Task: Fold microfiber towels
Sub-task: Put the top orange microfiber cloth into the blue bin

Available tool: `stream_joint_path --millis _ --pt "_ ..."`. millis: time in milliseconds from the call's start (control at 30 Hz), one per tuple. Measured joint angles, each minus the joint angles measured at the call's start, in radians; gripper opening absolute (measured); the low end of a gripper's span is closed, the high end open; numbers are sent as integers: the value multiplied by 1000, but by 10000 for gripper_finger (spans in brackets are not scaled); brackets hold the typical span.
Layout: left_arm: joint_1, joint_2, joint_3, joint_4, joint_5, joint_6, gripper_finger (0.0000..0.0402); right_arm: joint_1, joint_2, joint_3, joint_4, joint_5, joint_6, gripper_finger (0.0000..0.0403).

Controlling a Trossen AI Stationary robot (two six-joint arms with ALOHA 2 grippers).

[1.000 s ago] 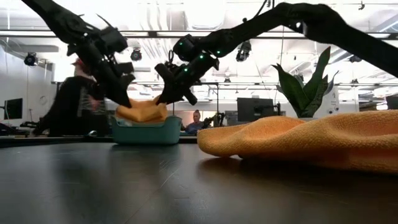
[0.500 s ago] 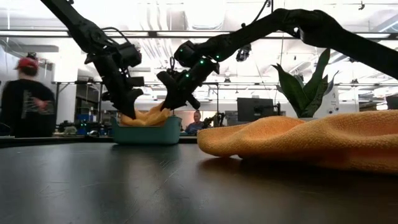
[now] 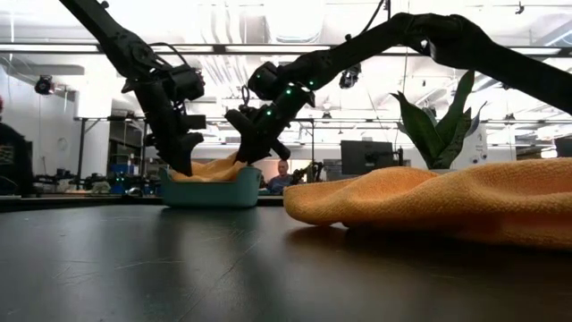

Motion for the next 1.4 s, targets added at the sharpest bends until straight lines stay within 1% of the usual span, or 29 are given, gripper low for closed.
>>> stream_joint_path --millis 133,267,400,567,733,1000,1067,1133,1200,1300,1400 --pt "0 0 0 0 -4 0 97 0 0 0 -7 0 0 36" --pt "0 -2 0 -1 -45 -1 116 0 0 1 -6 0 -2 38" --pt "0 -2 -1 -2 -49 -1 128 0 0 1 -8 9 -47 38" --pt "0 -4 -1 -2 -49 -1 130 2 -1 0 -16 26 -61 38" --pt "0 -24 -1 -2 -48 5 131 2 -1 0 -11 25 -12 38" --pt "-1 -113 3 -2 -45 6 131 2 -1 0 -1 25 3 38" --pt "-1 -134 3 0 -44 6 131 3 -1 -1 -2 24 -14 30" --pt "-1 -147 0 6 -25 6 131 4 -1 -1 -2 24 -16 17" --pt "-1 -151 -14 38 18 6 130 6 -1 -2 6 24 0 15" --pt "-2 -145 -31 74 42 1 130 7 -1 -2 16 24 26 29" --pt "-2 -132 -32 88 41 -1 130 7 -2 -2 19 24 31 58"
